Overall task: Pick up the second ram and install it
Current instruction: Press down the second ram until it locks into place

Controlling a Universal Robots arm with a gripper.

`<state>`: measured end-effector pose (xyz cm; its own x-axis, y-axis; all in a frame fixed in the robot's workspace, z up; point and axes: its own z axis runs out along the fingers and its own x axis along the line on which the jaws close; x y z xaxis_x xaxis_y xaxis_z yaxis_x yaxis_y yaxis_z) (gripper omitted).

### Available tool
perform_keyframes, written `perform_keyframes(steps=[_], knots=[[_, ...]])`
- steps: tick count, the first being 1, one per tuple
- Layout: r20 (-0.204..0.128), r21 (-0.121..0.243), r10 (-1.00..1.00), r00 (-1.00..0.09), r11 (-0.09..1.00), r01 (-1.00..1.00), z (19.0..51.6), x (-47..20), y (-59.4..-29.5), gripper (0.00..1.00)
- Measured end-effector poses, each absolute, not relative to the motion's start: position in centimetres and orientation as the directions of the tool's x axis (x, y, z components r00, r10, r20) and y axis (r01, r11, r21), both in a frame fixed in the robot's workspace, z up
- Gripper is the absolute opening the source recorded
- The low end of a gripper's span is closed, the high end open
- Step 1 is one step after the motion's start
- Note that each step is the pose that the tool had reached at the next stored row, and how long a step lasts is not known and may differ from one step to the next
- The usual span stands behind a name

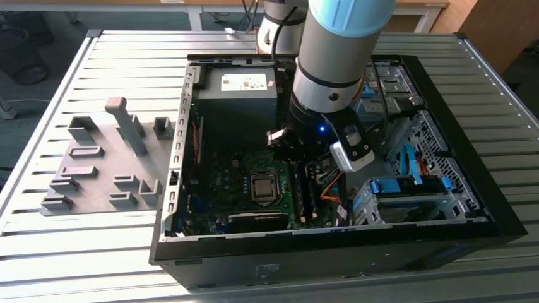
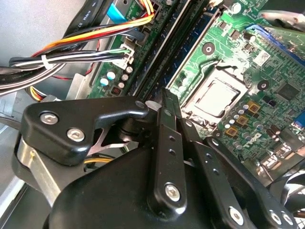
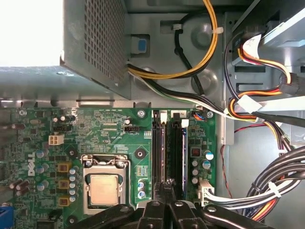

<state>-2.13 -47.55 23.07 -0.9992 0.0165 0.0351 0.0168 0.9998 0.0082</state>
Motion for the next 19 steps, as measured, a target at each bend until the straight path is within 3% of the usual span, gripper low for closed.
perform_keyframes(steps=[19], knots=[[0.035, 0.008, 0.016, -0.999, 1.0, 0.017, 21.8, -2.1, -47.6, 0.11]])
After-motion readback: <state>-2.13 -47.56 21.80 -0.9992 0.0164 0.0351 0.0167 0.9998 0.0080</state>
